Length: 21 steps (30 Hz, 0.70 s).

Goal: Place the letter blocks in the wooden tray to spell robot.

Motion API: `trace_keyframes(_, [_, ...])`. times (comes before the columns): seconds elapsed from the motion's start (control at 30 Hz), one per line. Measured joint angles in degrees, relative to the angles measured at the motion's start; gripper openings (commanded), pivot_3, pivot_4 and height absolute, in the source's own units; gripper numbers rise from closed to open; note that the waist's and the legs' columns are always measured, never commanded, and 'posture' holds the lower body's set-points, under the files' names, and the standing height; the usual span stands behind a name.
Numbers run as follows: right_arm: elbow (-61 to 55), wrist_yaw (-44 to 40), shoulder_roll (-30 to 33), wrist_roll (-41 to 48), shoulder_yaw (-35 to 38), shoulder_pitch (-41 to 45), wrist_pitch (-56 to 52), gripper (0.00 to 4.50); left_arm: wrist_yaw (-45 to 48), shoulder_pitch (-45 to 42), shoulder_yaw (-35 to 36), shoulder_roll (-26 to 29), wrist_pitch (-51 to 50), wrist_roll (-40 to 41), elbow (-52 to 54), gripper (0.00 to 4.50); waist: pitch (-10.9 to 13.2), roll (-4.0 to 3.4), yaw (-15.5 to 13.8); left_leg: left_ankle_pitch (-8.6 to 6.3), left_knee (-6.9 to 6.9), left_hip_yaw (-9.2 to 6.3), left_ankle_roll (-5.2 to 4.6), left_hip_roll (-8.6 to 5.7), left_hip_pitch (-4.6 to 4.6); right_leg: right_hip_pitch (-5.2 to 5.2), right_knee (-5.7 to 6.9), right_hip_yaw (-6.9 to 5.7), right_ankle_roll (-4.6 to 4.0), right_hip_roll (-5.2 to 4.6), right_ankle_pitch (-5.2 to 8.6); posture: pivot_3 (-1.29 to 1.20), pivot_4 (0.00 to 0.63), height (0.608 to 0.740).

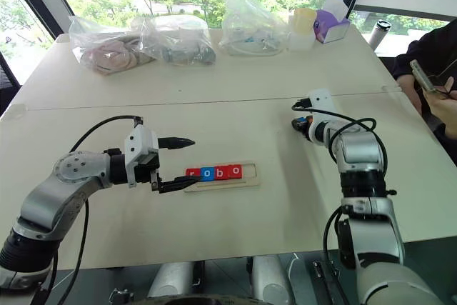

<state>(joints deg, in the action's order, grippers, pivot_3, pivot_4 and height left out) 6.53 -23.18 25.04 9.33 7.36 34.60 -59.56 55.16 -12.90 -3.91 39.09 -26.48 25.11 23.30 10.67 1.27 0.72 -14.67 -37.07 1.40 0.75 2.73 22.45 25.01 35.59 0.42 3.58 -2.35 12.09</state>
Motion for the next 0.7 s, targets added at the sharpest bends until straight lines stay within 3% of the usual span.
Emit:
trace_keyframes(0.23, [-33.9,10.1,-11.4,0.5,5.1,-10.8,-29.2,1.19,0.4,-0.9,-1.4,-1.0,1.1,-0.7,-1.4,4.5,0.0,0.0,0.1,0.0,-0.08,0.02,0.0,-0.01,0.04,0.21,0.32,0.04,-0.01,-0.03,0.03,0.0,0.15,0.74])
trace_keyframes(0.43, [-43.1,17.0,-18.3,-0.6,7.0,-15.4,-32.5,1.19,1.0,-1.0,-1.7,-1.1,1.2,-0.8,-1.9,4.5,0.0,-0.01,0.3,0.0,-0.11,0.04,0.01,-0.01,0.03,0.26,0.35,0.04,0.12,-0.05,0.12,0.0,0.15,0.74])
trace_keyframes(0.63, [-45.2,19.7,-20.6,0.0,8.7,-16.9,-32.5,1.19,1.3,-1.1,-2.0,-1.2,1.9,-0.9,-2.6,4.5,0.0,-0.01,0.3,0.0,-0.05,0.04,0.01,-0.01,0.07,0.31,0.33,0.04,0.12,-0.05,0.14,0.0,0.15,0.74])
trace_keyframes(0.67, [-45.3,19.9,-20.8,0.5,8.7,-17.3,-32.5,2.22,1.4,-1.3,-2.1,-1.2,2.1,-0.9,-2.6,4.5,0.0,-0.01,0.3,0.0,-0.04,0.04,0.01,-0.01,0.07,0.32,0.33,0.04,0.12,-0.05,0.14,0.0,0.15,0.74])
trace_keyframes(0.7, [-45.7,20.0,-20.9,0.9,8.7,-17.4,-32.5,2.55,1.4,-1.4,-2.1,-1.2,2.1,-0.9,-2.6,4.5,0.0,-0.01,0.3,0.0,-0.03,0.04,0.01,-0.01,0.07,0.32,0.33,0.04,0.13,-0.05,0.15,0.0,0.15,0.74])
